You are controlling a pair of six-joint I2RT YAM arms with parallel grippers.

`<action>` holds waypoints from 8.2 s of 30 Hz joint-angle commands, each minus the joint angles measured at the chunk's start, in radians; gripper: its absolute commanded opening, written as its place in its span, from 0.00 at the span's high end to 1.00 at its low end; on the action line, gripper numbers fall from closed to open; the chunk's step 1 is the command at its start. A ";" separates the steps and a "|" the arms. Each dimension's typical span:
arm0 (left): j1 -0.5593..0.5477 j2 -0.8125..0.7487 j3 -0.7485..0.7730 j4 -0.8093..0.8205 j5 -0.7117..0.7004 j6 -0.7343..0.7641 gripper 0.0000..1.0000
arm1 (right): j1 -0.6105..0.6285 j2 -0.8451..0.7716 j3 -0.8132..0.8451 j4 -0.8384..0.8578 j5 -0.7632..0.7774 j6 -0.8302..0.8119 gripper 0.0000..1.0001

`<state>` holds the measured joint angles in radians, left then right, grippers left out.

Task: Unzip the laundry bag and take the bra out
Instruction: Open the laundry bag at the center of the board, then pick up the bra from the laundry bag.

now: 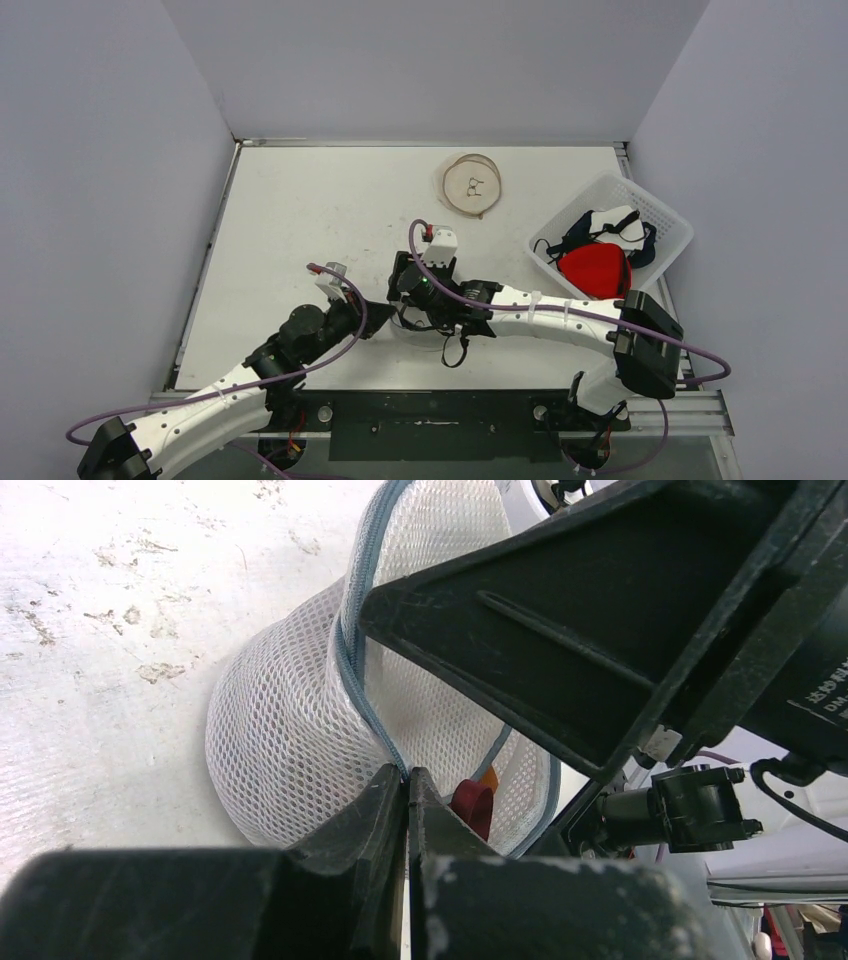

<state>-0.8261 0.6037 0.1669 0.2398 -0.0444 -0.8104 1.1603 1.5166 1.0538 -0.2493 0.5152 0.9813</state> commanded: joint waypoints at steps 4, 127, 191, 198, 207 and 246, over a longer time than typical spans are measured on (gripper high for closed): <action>-0.010 -0.005 0.009 0.059 -0.011 0.022 1.00 | 0.012 0.000 0.057 -0.001 0.004 0.002 0.43; 0.033 0.178 0.272 -0.288 -0.259 0.095 0.78 | -0.268 -0.461 -0.513 0.357 -0.432 -0.144 0.27; 0.051 0.386 0.151 -0.100 -0.109 0.053 1.00 | 0.224 -0.230 -0.488 0.280 0.014 -0.449 0.55; 0.051 0.408 0.151 -0.092 -0.123 0.081 1.00 | 0.236 -0.352 -0.393 0.196 0.065 -0.517 0.47; 0.052 0.410 0.178 -0.084 -0.142 0.118 1.00 | 0.191 -0.234 -0.248 0.165 0.086 -0.709 0.43; -0.014 0.355 0.289 -0.324 -0.128 -0.419 0.42 | 0.160 -0.308 -0.421 0.346 -0.016 -0.533 0.39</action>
<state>-0.8234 0.9470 0.4534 -0.0986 -0.0978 -1.1503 1.3155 1.2545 0.6044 0.0719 0.5076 0.4358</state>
